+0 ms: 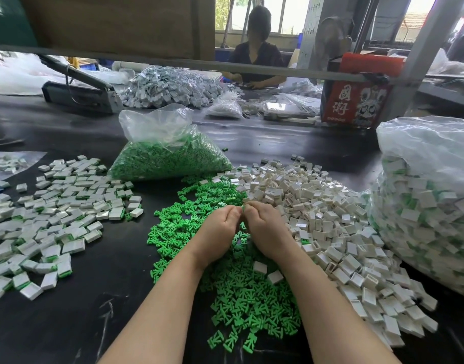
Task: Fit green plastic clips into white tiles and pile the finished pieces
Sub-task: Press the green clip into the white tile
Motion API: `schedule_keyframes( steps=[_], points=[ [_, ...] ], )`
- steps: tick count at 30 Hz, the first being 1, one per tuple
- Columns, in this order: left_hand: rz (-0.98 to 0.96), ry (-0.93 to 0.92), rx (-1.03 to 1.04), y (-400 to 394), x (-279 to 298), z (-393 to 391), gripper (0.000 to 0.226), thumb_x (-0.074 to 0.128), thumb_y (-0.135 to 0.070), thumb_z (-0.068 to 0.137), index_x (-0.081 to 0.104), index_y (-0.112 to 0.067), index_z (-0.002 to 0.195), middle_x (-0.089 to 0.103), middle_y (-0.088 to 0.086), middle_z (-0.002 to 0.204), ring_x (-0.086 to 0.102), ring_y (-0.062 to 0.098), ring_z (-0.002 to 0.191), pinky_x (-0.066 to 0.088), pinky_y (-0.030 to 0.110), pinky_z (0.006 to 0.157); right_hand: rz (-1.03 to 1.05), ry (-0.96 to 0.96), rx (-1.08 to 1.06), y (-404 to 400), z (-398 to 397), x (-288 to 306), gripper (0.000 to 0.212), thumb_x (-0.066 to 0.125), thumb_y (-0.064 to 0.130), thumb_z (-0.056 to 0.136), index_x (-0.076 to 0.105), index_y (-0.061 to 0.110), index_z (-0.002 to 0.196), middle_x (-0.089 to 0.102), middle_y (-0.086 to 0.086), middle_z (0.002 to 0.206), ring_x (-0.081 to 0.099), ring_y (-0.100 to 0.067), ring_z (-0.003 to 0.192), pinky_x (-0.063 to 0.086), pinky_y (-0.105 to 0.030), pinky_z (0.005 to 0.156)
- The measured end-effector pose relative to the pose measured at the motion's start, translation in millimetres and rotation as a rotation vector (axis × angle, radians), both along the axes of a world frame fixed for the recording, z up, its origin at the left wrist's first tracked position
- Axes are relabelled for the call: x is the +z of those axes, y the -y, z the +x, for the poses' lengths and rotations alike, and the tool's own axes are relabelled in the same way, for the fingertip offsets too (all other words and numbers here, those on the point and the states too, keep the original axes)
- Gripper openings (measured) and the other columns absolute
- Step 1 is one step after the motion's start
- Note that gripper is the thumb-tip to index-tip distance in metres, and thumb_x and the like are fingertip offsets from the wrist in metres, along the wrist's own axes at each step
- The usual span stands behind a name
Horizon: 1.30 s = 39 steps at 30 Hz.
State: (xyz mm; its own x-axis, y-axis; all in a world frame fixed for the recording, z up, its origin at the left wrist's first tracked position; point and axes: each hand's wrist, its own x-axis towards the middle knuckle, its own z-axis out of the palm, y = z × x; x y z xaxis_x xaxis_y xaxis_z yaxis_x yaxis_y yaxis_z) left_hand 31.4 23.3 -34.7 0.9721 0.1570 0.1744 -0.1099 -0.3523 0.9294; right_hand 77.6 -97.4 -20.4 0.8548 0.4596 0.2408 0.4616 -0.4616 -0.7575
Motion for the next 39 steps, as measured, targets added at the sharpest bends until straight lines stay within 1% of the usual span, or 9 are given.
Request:
schedule_keyframes(
  steps=[5, 13, 18, 23, 27, 32, 34, 36, 39],
  points=[
    [-0.028, -0.015, -0.045, -1.2, 4.2, -2.3, 0.034, 0.037, -0.017, 0.107, 0.058, -0.025, 0.082, 0.054, -0.028, 0.050, 0.049, -0.009, 0.049, 0.035, 0.007, 0.049, 0.050, -0.061, 0.030, 1.4, -0.6, 2.9, 0.027, 0.044, 0.018, 0.101, 0.059, 0.001, 0.087, 0.052, -0.002, 0.066, 0.053, -0.028, 0.064, 0.045, -0.050, 0.062],
    [-0.033, -0.012, -0.049, -0.4, 4.2, -3.4, 0.034, 0.037, -0.017, 0.106, 0.057, -0.027, 0.081, 0.056, -0.030, 0.052, 0.051, -0.012, 0.051, 0.036, 0.006, 0.051, -0.039, 0.062, 0.007, 2.0, 1.3, -1.2, 0.032, 0.044, 0.020, 0.102, 0.058, 0.006, 0.077, 0.051, 0.004, 0.062, 0.050, -0.017, 0.060, 0.035, -0.033, 0.057],
    [-0.078, -0.029, -0.051, -0.3, 3.8, -5.6, 0.032, 0.036, -0.016, 0.107, 0.059, -0.025, 0.086, 0.058, -0.030, 0.054, 0.053, -0.014, 0.053, 0.038, 0.003, 0.052, -0.052, 0.083, 0.020, -1.0, -1.1, -2.3, 0.032, 0.042, 0.019, 0.102, 0.058, 0.005, 0.079, 0.056, -0.003, 0.070, 0.049, -0.019, 0.065, 0.040, -0.040, 0.063],
    [-0.184, -0.059, -0.101, -3.3, 3.4, -5.7, 0.033, 0.039, -0.018, 0.106, 0.064, -0.021, 0.084, 0.059, -0.023, 0.055, 0.052, -0.009, 0.052, 0.038, 0.005, 0.051, -0.033, 0.012, 0.040, 1.0, -0.1, -0.5, 0.029, 0.040, 0.020, 0.103, 0.056, 0.012, 0.081, 0.054, 0.003, 0.070, 0.050, -0.018, 0.067, 0.043, -0.042, 0.067],
    [-0.270, -0.063, -0.108, -5.2, 1.4, -3.4, 0.033, 0.049, -0.039, 0.094, 0.070, -0.018, 0.080, 0.045, -0.008, 0.059, 0.038, 0.007, 0.053, 0.032, 0.021, 0.050, 0.104, -0.099, 0.044, 0.6, 1.5, 0.6, 0.028, 0.042, 0.017, 0.102, 0.058, 0.000, 0.087, 0.056, -0.008, 0.075, 0.050, -0.024, 0.070, 0.046, -0.054, 0.073],
    [-0.351, -0.035, -0.121, -4.7, 1.3, -0.9, 0.035, 0.052, -0.045, 0.091, 0.053, -0.028, 0.060, 0.037, -0.004, 0.056, 0.031, 0.011, 0.050, 0.028, 0.020, 0.045, 0.292, -0.211, 0.049, -0.3, 0.1, 2.4, 0.028, 0.046, 0.012, 0.101, 0.058, 0.006, 0.076, 0.049, -0.007, 0.067, 0.046, -0.018, 0.062, 0.040, -0.046, 0.058],
    [-0.355, -0.037, -0.128, -6.0, 0.7, -0.7, 0.035, 0.051, -0.042, 0.091, 0.056, -0.027, 0.060, 0.041, -0.004, 0.057, 0.033, 0.010, 0.051, 0.029, 0.020, 0.045, 0.317, -0.251, 0.061, 0.5, -0.2, 3.9, 0.027, 0.046, 0.012, 0.101, 0.059, 0.005, 0.079, 0.051, -0.020, 0.070, 0.050, -0.023, 0.062, 0.046, -0.047, 0.055],
    [-0.336, -0.042, -0.139, -6.0, -0.4, -0.3, 0.035, 0.047, -0.038, 0.092, 0.067, -0.029, 0.065, 0.047, -0.010, 0.057, 0.037, 0.007, 0.052, 0.031, 0.019, 0.047, 0.307, -0.253, 0.077, 0.7, -0.6, 4.9, 0.027, 0.046, 0.012, 0.101, 0.059, -0.005, 0.085, 0.055, -0.035, 0.081, 0.054, -0.037, 0.069, 0.049, -0.056, 0.066],
    [-0.325, -0.044, -0.122, -3.6, -1.6, -0.7, 0.034, 0.045, -0.035, 0.092, 0.069, -0.033, 0.068, 0.048, -0.018, 0.054, 0.040, 0.001, 0.050, 0.034, 0.016, 0.048, 0.169, -0.134, 0.044, 1.5, -0.1, 4.4, 0.029, 0.047, 0.015, 0.100, 0.061, -0.005, 0.085, 0.056, -0.023, 0.072, 0.050, -0.026, 0.064, 0.048, -0.049, 0.063]
  ],
)
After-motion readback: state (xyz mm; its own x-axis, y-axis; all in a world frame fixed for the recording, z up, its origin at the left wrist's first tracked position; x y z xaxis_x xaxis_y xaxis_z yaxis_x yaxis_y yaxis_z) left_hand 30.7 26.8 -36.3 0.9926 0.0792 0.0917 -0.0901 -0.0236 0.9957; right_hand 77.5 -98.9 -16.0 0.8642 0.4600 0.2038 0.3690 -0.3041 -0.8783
